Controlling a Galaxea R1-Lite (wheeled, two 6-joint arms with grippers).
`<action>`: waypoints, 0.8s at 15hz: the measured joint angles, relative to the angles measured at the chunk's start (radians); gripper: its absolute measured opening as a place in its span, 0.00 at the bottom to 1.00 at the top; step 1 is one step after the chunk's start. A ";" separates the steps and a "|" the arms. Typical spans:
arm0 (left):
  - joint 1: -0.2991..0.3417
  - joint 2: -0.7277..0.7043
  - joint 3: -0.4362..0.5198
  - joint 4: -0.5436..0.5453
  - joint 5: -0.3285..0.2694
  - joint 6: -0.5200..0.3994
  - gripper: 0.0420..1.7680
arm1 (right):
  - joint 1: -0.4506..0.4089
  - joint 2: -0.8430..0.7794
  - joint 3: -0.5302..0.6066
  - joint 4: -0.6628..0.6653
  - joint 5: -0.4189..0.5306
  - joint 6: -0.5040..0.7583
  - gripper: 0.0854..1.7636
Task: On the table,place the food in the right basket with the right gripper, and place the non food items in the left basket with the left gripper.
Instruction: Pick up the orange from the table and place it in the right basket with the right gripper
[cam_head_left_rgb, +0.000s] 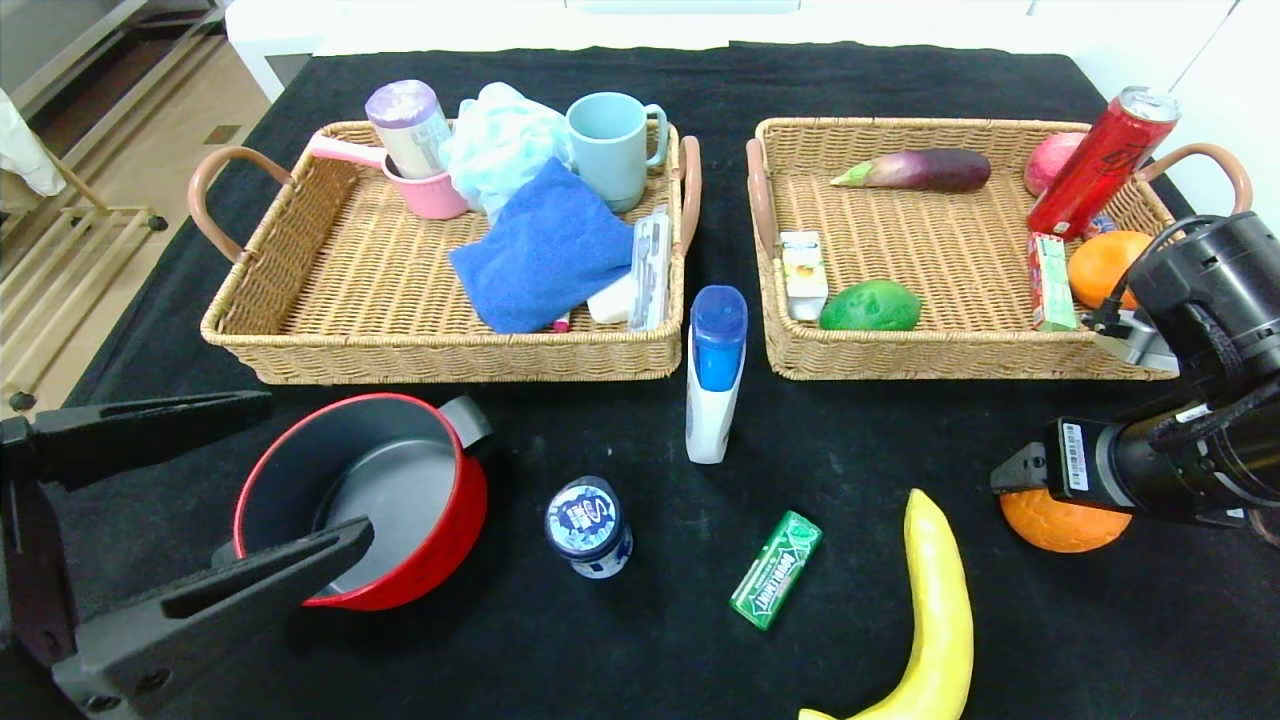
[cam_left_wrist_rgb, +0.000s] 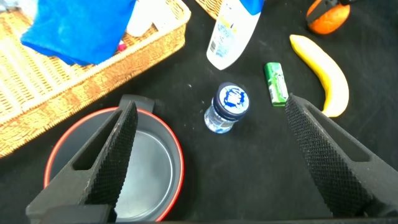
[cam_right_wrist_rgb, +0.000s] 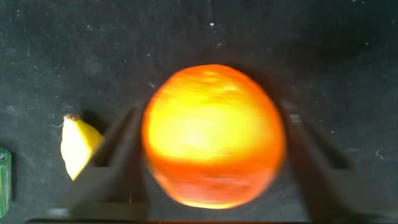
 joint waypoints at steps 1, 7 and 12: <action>0.001 -0.002 0.000 0.000 -0.001 0.001 0.97 | 0.000 0.001 0.000 0.000 0.000 0.000 0.69; 0.000 -0.009 0.002 0.001 -0.002 0.003 0.97 | -0.004 0.005 0.002 0.001 -0.001 0.021 0.66; -0.001 -0.008 0.003 0.004 -0.003 0.003 0.97 | 0.001 0.002 0.006 0.000 -0.002 0.020 0.66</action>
